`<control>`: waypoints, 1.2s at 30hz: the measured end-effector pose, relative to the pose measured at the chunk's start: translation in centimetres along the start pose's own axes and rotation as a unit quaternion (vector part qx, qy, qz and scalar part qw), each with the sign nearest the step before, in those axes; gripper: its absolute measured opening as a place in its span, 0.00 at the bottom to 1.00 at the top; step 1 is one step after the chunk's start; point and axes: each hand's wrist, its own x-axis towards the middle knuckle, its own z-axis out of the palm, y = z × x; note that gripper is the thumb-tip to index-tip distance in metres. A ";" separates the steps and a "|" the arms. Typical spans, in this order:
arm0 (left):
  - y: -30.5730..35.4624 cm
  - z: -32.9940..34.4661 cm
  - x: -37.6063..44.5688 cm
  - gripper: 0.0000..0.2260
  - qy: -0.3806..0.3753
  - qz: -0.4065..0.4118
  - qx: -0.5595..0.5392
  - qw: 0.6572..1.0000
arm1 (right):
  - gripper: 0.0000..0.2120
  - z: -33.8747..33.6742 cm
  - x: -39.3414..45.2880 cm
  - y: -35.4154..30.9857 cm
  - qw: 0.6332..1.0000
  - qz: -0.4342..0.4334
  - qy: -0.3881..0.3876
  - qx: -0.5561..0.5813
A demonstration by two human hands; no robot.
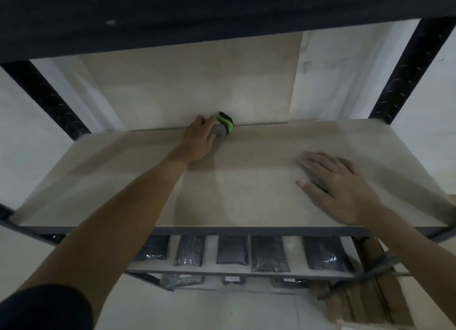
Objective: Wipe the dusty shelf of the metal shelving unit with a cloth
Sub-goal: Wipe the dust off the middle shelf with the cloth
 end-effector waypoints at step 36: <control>7.5 0.4 -8.7 0.17 -0.024 0.104 -0.023 0.994 | 0.29 -0.1 -2.2 1.4 1.000 -0.003 0.010 0.015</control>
